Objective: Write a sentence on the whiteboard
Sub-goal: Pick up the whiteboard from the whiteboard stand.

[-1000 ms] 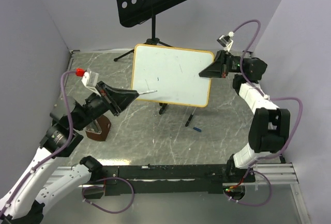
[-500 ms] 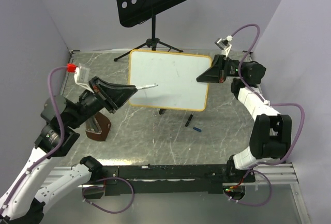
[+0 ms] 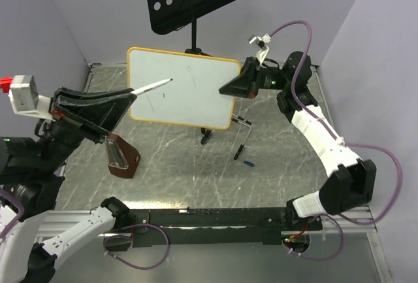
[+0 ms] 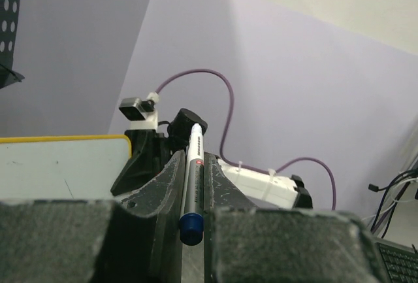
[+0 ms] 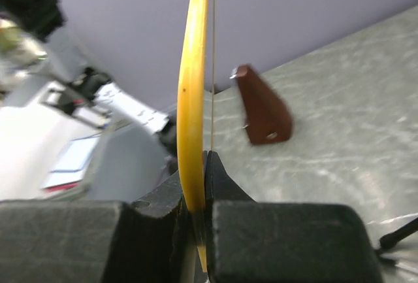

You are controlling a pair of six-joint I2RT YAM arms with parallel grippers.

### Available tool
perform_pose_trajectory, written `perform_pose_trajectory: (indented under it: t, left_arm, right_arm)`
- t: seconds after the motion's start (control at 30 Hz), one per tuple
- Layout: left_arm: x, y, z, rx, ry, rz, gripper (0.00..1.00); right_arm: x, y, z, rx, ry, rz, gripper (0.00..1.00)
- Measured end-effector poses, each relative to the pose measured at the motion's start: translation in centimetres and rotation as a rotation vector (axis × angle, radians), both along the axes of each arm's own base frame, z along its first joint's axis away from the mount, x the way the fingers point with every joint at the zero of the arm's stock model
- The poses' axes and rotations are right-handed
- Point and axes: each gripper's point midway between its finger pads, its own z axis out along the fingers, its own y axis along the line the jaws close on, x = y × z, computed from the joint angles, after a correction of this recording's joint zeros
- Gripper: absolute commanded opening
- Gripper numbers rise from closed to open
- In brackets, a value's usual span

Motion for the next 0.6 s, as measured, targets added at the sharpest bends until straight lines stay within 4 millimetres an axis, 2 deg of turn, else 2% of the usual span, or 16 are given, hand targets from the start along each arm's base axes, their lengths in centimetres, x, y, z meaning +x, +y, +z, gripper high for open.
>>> perform_pose_trajectory:
  t: [0.1,0.17,0.27,0.33,0.47,0.6]
  left_arm:
    - [-0.1,0.5,0.6,-0.02,-0.005,0.018,0.01]
    - [0.1,0.6,0.5,-0.022,0.003,0.026,0.01]
    - [0.8,0.3,-1.0,-0.009,0.031,0.034,0.01]
    - [1.4,-0.2,-2.5,0.012,0.058,0.034,0.01]
    - [3.2,-1.4,-5.8,0.063,0.116,0.034,0.01]
    - [4.6,-2.8,-9.3,0.121,0.163,0.02,0.01]
  right_arm:
    - [-0.9,1.3,0.6,-0.029,-0.086,-0.093,0.0]
    - [-1.6,1.1,0.3,-0.066,-0.146,-0.153,0.0]
    - [-2.5,-0.6,-1.1,-0.131,-0.22,-0.267,0.0]
    - [-3.1,-2.6,-2.8,-0.177,-0.236,-0.324,0.0]
    - [-3.7,-6.3,-6.2,-0.253,-0.188,-0.413,0.0]
    - [-4.3,-8.1,-8.7,-0.286,-0.137,-0.449,0.0]
